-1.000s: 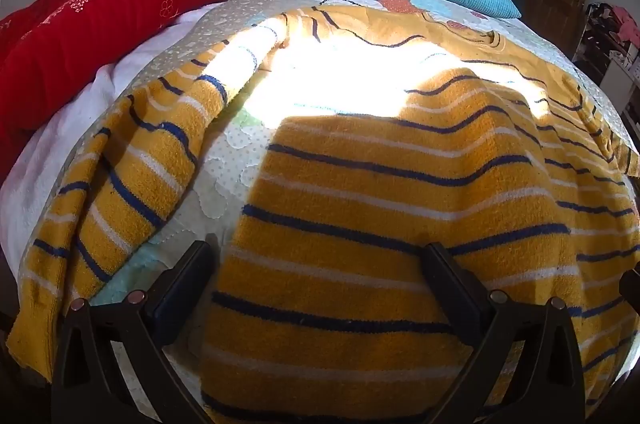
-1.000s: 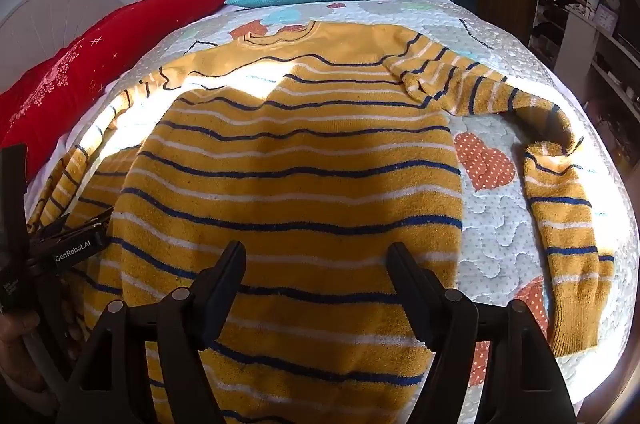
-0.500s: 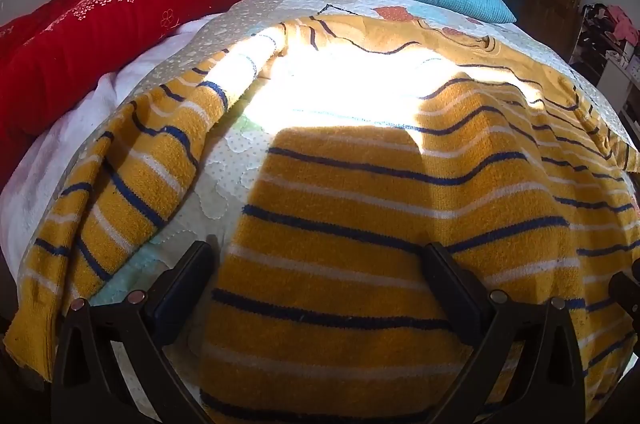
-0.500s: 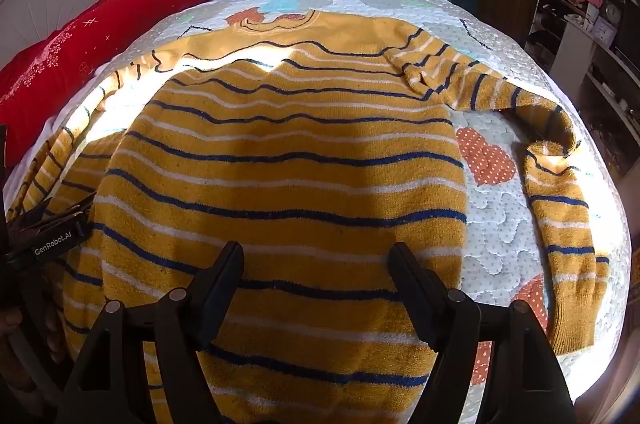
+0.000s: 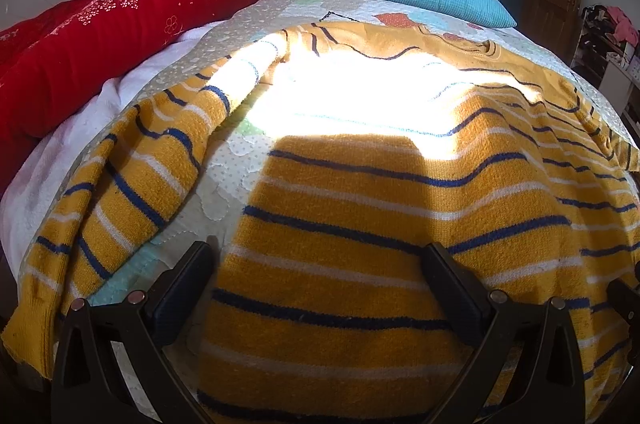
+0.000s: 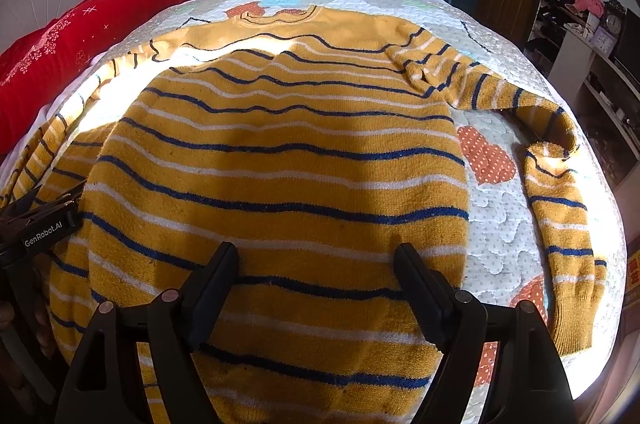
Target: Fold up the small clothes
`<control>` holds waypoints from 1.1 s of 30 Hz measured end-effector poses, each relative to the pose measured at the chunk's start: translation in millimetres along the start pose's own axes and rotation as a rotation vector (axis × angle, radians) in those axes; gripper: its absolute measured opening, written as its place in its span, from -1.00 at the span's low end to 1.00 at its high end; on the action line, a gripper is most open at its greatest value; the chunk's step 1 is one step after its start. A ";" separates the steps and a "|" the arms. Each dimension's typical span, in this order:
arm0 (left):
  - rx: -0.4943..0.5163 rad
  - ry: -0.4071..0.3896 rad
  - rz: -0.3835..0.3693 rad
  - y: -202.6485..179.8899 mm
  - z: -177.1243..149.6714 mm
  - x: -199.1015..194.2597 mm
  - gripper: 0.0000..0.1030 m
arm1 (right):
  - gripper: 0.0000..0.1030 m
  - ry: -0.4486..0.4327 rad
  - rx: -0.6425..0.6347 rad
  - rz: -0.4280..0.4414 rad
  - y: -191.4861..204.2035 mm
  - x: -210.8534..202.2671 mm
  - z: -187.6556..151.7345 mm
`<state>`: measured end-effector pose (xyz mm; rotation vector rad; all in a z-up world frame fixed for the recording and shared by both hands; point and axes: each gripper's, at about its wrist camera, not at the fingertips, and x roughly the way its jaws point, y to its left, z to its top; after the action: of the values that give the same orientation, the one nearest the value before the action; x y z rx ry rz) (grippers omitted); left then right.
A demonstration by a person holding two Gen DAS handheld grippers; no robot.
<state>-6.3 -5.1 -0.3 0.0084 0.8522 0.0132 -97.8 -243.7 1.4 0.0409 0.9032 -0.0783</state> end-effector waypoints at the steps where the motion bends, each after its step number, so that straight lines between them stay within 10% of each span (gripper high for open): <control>1: 0.000 -0.004 0.001 -0.2 -0.3 0.0 1.00 | 0.65 0.001 -0.003 -0.003 -0.2 0.4 -0.6; 33: 0.006 -0.071 0.018 -1.3 -8.0 -2.3 1.00 | 0.86 -0.016 -0.029 -0.020 7.4 8.3 -1.6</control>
<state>-13.8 -6.4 -3.8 0.0222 0.7812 0.0268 -93.3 -236.7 -6.1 0.0040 0.8887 -0.0839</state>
